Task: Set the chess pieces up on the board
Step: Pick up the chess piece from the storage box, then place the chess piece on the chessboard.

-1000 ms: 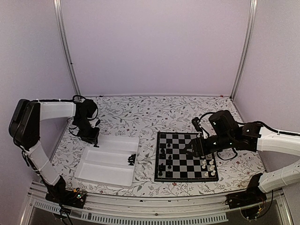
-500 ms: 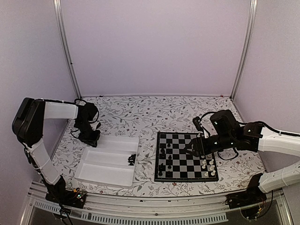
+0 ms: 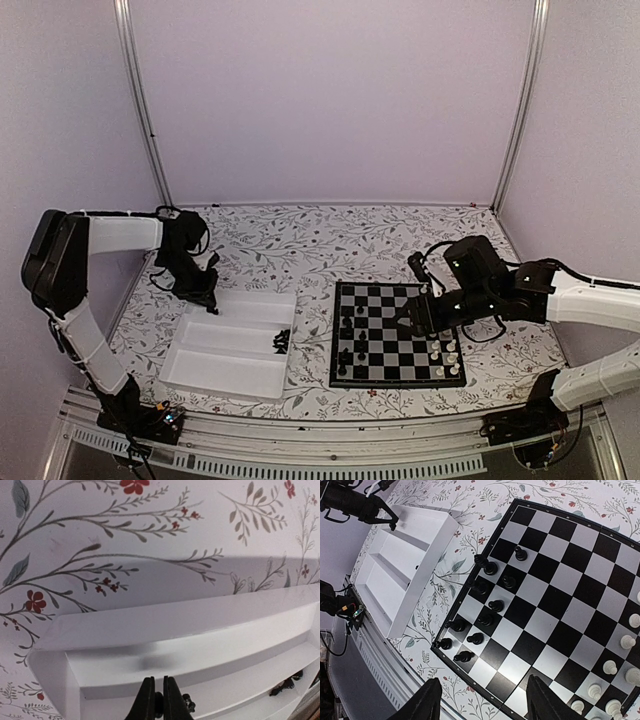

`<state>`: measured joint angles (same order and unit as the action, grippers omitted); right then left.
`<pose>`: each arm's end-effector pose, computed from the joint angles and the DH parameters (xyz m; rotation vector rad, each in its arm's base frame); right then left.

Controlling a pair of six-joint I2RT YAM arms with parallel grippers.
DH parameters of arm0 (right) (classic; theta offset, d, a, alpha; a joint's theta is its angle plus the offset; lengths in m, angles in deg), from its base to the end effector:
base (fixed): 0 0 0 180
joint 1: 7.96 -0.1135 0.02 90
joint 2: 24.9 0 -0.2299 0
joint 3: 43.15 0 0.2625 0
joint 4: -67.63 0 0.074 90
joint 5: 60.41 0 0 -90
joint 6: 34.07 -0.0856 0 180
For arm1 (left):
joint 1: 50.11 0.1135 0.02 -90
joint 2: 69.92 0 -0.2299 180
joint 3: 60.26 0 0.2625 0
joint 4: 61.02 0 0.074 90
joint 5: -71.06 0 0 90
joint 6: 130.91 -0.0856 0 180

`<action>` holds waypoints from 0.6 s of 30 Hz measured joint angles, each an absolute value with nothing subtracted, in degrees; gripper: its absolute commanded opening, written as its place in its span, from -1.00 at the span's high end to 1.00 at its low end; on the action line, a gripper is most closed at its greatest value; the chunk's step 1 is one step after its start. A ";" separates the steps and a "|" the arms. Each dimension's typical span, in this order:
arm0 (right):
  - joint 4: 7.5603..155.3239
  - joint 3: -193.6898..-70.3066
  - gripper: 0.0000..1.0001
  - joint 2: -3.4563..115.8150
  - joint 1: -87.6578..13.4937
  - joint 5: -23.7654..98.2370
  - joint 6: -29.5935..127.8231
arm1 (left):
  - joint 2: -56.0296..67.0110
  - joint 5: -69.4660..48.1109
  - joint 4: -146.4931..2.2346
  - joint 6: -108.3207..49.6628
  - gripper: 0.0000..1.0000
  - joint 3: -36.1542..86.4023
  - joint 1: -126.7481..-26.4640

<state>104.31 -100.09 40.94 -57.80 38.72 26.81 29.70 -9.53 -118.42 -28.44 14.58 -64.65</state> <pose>0.1806 0.2351 0.1694 -0.5341 2.4647 0.8097 0.3046 -0.0935 0.0732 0.0719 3.0328 -0.2912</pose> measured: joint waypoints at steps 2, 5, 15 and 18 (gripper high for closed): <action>104.29 -100.09 -0.21 41.51 -57.80 38.81 26.85 | 29.26 -8.06 -118.50 -28.00 0.88 15.65 -64.65; 104.27 -100.09 -0.20 42.14 -57.80 38.98 27.07 | 28.95 -7.13 -118.72 -27.74 0.89 17.05 -64.65; 103.81 -100.39 -0.20 43.52 -57.80 39.38 28.20 | 28.91 -4.11 -119.95 -27.37 0.87 17.86 -64.65; 103.22 -102.60 -0.20 46.25 -57.80 39.46 29.14 | 28.91 -1.97 -119.71 -26.63 0.87 17.84 -64.70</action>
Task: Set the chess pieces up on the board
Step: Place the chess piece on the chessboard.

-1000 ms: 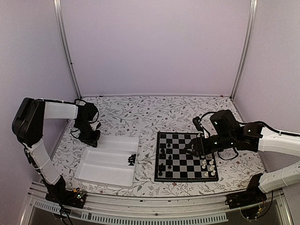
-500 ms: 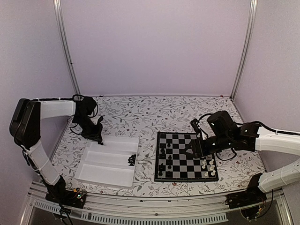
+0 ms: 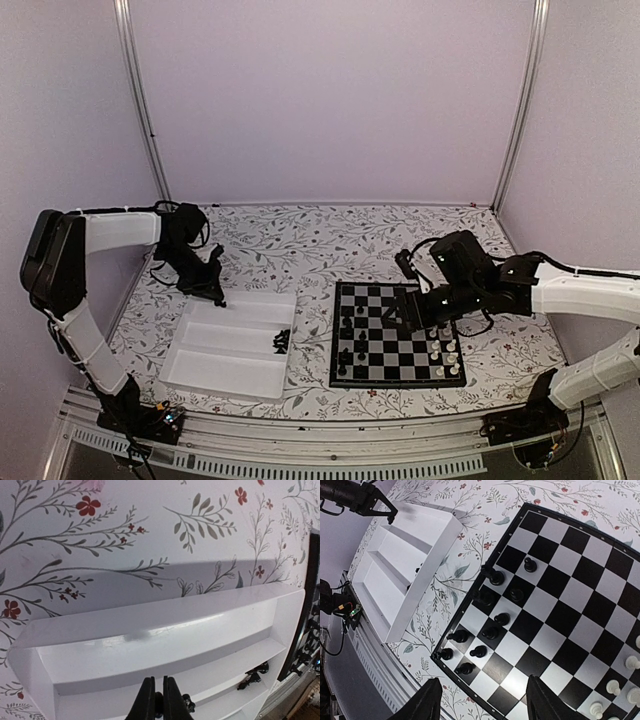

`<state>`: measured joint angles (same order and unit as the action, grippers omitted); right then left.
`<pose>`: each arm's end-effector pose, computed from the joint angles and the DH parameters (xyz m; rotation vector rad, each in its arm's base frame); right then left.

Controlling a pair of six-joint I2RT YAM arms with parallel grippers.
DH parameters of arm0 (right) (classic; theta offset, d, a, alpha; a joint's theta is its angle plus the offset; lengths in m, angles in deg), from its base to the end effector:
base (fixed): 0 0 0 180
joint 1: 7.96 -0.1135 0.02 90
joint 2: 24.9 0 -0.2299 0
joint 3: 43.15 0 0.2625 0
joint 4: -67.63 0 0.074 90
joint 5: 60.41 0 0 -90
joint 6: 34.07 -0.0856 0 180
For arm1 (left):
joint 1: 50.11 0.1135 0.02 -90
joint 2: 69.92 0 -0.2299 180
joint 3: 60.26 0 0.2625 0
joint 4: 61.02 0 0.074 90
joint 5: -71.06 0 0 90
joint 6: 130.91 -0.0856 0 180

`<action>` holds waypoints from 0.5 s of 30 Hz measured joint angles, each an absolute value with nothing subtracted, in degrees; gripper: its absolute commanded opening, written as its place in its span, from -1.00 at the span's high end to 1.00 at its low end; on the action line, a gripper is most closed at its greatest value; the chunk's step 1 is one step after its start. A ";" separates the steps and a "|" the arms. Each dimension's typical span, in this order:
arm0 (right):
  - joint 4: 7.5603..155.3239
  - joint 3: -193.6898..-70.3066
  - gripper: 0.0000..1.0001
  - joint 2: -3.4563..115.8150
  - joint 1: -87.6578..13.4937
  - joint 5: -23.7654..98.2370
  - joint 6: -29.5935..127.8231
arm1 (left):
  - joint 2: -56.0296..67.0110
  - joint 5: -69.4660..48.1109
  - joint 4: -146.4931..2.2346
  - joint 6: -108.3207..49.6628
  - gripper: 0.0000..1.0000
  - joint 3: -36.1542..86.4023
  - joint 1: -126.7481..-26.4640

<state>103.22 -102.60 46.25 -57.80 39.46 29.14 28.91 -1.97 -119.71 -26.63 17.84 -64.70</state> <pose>0.1888 0.2465 0.1615 -0.5929 2.4776 0.7897 0.3125 -0.1072 0.0945 0.0495 2.9960 -0.5020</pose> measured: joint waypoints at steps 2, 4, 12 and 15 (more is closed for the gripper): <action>101.69 -105.36 -0.19 49.60 -57.80 39.86 29.52 | 28.91 -0.81 -119.33 -26.08 0.87 17.84 -64.74; 99.15 -108.72 -0.17 54.12 -57.80 41.17 29.60 | 28.91 0.07 -119.03 -25.71 0.87 17.82 -64.87; 88.35 -130.49 -0.14 82.89 -59.77 51.00 25.19 | 26.00 5.27 -118.33 -22.56 0.86 16.70 -65.33; 85.71 -136.72 -0.14 90.23 -61.36 54.41 22.39 | 23.64 7.08 -117.67 -20.72 0.86 15.74 -65.59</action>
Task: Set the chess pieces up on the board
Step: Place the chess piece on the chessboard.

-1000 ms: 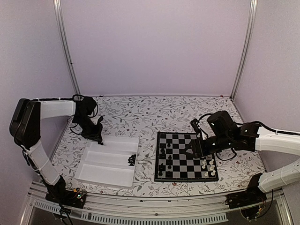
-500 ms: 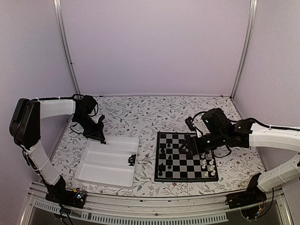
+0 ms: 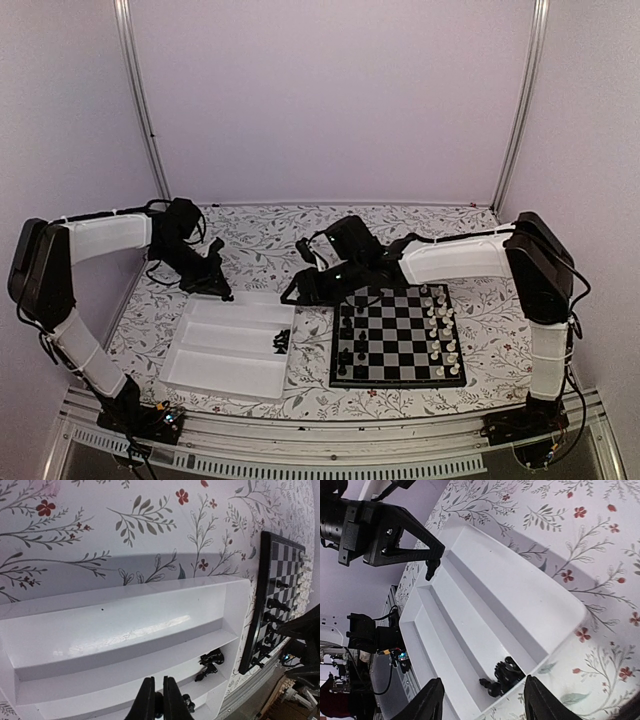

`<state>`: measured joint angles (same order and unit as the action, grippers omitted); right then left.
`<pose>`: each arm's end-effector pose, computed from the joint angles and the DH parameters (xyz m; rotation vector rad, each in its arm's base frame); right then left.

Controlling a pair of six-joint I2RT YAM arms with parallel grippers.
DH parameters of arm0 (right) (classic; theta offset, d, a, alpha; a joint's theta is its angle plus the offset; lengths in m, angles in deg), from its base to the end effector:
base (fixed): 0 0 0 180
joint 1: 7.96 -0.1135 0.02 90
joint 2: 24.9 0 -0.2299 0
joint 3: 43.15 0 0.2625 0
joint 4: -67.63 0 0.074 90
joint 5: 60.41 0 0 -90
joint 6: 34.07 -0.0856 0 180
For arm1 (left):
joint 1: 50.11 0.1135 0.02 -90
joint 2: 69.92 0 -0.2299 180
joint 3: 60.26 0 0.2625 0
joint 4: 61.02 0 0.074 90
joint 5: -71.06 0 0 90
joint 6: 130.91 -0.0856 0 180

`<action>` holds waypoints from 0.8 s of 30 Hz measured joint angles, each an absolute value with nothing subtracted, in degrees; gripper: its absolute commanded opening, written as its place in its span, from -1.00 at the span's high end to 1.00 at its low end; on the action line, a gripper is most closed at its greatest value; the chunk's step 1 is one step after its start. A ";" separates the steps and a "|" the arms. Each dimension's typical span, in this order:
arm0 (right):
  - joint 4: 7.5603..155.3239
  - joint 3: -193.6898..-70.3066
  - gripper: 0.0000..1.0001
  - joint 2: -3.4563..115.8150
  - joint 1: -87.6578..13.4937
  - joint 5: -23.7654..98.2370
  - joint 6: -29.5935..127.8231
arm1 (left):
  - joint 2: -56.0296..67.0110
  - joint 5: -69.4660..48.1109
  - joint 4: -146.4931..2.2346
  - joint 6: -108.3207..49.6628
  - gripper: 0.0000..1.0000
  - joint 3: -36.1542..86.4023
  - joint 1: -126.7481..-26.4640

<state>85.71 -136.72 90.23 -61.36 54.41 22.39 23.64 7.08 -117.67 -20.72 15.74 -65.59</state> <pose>0.2565 0.4056 0.1284 -0.6898 2.4318 1.2148 0.3038 -0.1231 0.1185 -0.0265 2.9243 -0.7670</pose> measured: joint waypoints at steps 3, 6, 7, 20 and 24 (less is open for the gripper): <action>83.09 -141.81 -0.14 95.74 -62.56 57.74 18.87 | 21.96 8.35 -116.10 -18.93 0.85 14.21 -65.99; 81.14 -145.53 -0.14 99.52 -63.18 60.16 15.77 | 20.93 9.55 -114.74 -17.01 0.85 12.00 -66.55; 80.64 -146.51 -0.14 100.52 -63.31 60.69 15.02 | 20.69 9.97 -114.44 -16.31 0.85 11.39 -66.82; 77.54 -149.79 -0.05 104.74 -63.29 65.58 10.61 | 20.54 12.61 -109.06 -9.84 0.85 10.65 -72.30; 76.49 -149.97 0.06 104.85 -63.29 66.37 10.24 | 21.06 12.85 -108.25 -8.77 0.85 10.95 -74.33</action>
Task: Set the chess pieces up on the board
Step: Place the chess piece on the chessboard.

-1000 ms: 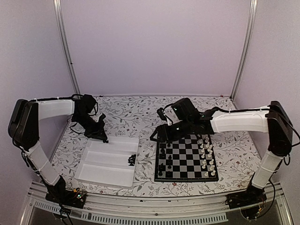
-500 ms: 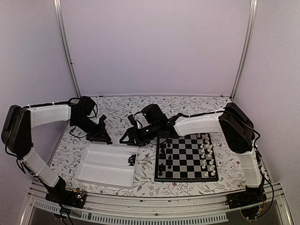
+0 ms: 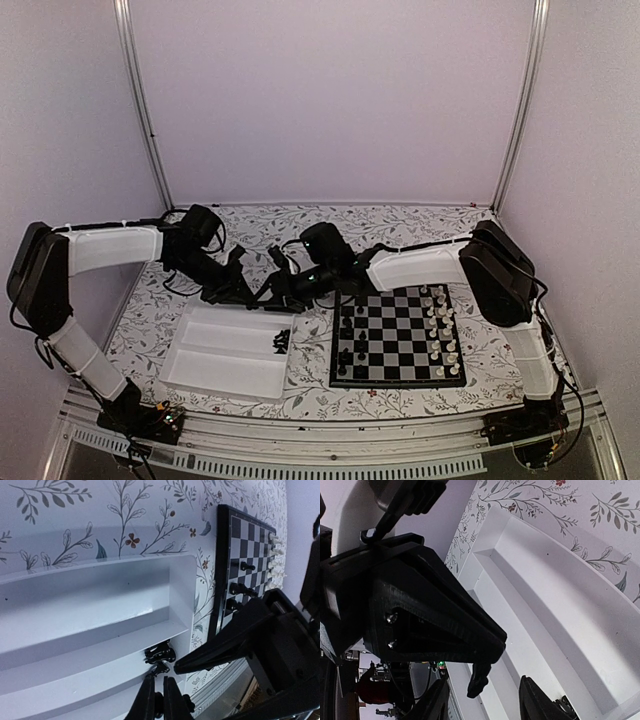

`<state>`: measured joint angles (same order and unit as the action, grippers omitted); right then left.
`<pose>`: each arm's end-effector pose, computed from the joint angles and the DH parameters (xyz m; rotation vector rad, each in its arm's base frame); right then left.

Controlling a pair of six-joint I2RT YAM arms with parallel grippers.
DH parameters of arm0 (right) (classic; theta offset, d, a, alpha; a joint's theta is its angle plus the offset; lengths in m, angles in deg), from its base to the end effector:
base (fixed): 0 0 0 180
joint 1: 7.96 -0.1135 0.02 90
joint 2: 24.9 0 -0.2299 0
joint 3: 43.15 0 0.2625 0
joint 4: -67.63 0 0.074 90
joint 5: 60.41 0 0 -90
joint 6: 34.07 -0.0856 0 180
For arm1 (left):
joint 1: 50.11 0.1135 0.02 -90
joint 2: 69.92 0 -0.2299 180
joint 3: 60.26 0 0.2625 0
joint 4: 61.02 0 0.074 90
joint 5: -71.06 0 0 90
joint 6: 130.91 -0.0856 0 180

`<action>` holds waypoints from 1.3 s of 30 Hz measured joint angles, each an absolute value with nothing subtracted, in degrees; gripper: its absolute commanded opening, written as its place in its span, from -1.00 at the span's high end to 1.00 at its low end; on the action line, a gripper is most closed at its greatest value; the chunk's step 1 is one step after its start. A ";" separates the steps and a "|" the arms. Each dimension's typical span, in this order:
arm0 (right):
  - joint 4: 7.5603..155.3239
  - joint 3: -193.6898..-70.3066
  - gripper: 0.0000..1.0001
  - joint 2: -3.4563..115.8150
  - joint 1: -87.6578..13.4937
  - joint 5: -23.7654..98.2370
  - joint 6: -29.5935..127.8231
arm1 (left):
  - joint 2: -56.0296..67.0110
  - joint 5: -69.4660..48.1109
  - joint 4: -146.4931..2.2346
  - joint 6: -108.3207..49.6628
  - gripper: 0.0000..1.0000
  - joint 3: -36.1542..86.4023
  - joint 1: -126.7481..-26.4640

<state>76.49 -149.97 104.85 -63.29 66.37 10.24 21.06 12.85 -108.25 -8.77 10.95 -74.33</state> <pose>0.2593 0.4650 0.1129 -0.6654 2.4314 1.5890 0.2809 -0.1758 0.1195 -0.0325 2.8883 -1.0009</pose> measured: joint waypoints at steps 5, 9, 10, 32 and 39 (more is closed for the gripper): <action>75.81 -150.27 0.20 105.05 -63.29 67.11 9.67 | 21.61 13.05 -107.58 -7.72 0.85 11.46 -75.52; 75.48 -150.47 0.38 105.38 -63.29 67.61 9.34 | 21.61 13.03 -107.44 -7.28 0.85 11.89 -75.54; 75.46 -150.47 0.45 105.42 -63.29 67.70 9.36 | 21.61 13.03 -107.44 -7.17 0.85 12.05 -75.56; 98.52 -150.49 1.00 96.55 -60.55 58.11 26.13 | 22.46 7.83 -109.67 -11.85 0.26 20.68 -75.89; 119.46 -156.96 1.00 89.40 -56.58 45.21 38.76 | 25.39 -0.55 -114.66 -19.72 0.28 28.24 -75.95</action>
<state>119.46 -156.96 89.40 -56.58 45.21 38.76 25.39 -0.55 -114.66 -19.72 28.24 -75.95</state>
